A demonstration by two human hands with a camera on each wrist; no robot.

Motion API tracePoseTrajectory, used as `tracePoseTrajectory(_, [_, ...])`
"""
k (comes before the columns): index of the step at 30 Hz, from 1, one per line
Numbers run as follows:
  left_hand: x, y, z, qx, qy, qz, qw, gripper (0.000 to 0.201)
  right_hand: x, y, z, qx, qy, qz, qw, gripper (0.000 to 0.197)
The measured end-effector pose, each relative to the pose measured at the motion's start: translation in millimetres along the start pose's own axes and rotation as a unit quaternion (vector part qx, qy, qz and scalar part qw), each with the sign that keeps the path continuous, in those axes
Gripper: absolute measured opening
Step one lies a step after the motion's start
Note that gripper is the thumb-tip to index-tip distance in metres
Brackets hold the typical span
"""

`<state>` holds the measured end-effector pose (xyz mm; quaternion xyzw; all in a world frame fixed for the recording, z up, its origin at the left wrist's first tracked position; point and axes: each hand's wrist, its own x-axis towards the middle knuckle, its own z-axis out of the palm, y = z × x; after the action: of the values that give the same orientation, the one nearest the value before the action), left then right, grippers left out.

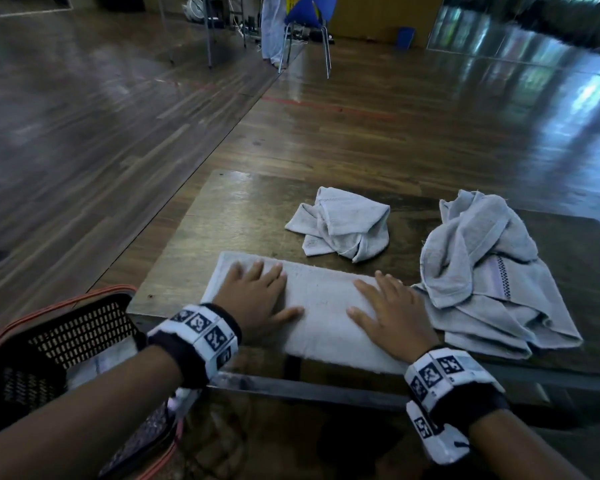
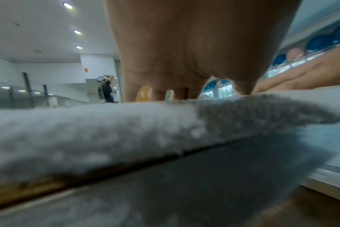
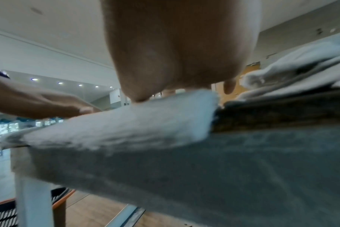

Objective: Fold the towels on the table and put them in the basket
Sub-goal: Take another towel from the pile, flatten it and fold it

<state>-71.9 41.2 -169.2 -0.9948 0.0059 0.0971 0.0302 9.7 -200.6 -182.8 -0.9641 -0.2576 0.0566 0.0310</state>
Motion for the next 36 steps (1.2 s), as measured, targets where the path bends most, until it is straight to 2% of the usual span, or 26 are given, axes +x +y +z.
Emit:
tracePoseTrajectory(3, [19, -18, -4, 0.045, 0.014, -0.048, 0.998, 0.082, 3, 9, -8, -0.001, -0.001, 0.004, 1.000, 0.055])
tracePoseTrajectory(5, [28, -29, -13, 0.078, 0.075, -0.096, 0.989, 0.070, 3, 9, -13, 0.033, 0.002, -0.011, 0.999, 0.048])
tracePoseTrajectory(7, [30, -33, -20, 0.080, 0.132, -0.100, 0.983, 0.053, 3, 9, -16, 0.040, 0.015, -0.025, 0.999, 0.040])
tracePoseTrajectory(9, [28, -27, -23, 0.037, 0.156, -0.052, 0.986, 0.036, 4, 11, -19, 0.013, 0.031, -0.031, 0.999, 0.035])
tracePoseTrajectory(11, [19, -12, -24, -0.038, 0.126, 0.033, 0.991, 0.025, 5, 12, -22, -0.001, 0.048, -0.027, 0.998, 0.033])
tracePoseTrajectory(13, [5, 8, -22, -0.101, 0.089, 0.134, 0.982, 0.024, 7, 12, -23, 0.009, 0.045, -0.024, 0.999, 0.034])
tracePoseTrajectory(15, [-8, 26, -17, -0.064, 0.097, 0.220, 0.969, 0.026, 9, 10, -22, 0.013, 0.032, -0.030, 0.999, 0.037])
tracePoseTrajectory(16, [-13, 32, -11, -0.039, 0.100, 0.242, 0.964, 0.031, 10, 7, -20, 0.009, 0.027, -0.031, 0.999, 0.037])
tracePoseTrajectory(20, [-20, 36, -5, 0.015, 0.102, 0.228, 0.968, 0.055, 15, -8, -18, -0.004, 0.028, -0.019, 0.999, 0.034])
tracePoseTrajectory(23, [-25, 32, -9, 0.044, 0.139, 0.258, 0.955, 0.046, 15, -15, -21, 0.022, 0.010, -0.009, 1.000, 0.025])
tracePoseTrajectory(25, [-31, 31, -13, 0.012, 0.164, 0.270, 0.949, 0.032, 10, -14, -29, 0.119, 0.000, 0.022, 0.993, 0.015])
tracePoseTrajectory(27, [-40, 34, -24, -0.046, 0.186, 0.268, 0.944, 0.020, 2, -8, -43, 0.250, -0.004, 0.049, 0.967, 0.012])
tracePoseTrajectory(30, [-54, 44, -45, -0.117, 0.254, 0.253, 0.926, 0.018, -17, 9, -71, 0.413, 0.027, -0.003, 0.910, 0.012])
tracePoseTrajectory(32, [-66, 51, -57, -0.205, 0.289, 0.234, 0.905, 0.018, -38, 22, -88, 0.507, 0.051, -0.061, 0.858, 0.013])
tracePoseTrajectory(34, [-75, 54, -65, -0.317, 0.294, 0.207, 0.878, 0.016, -57, 34, -98, 0.587, 0.036, -0.090, 0.804, 0.015])
tracePoseTrajectory(35, [-78, 54, -67, -0.363, 0.290, 0.196, 0.864, 0.014, -63, 40, -99, 0.617, 0.015, -0.095, 0.781, 0.021])
tracePoseTrajectory(36, [-78, 54, -68, -0.392, 0.290, 0.187, 0.853, 0.015, -67, 44, -98, 0.626, -0.001, -0.095, 0.774, 0.025])
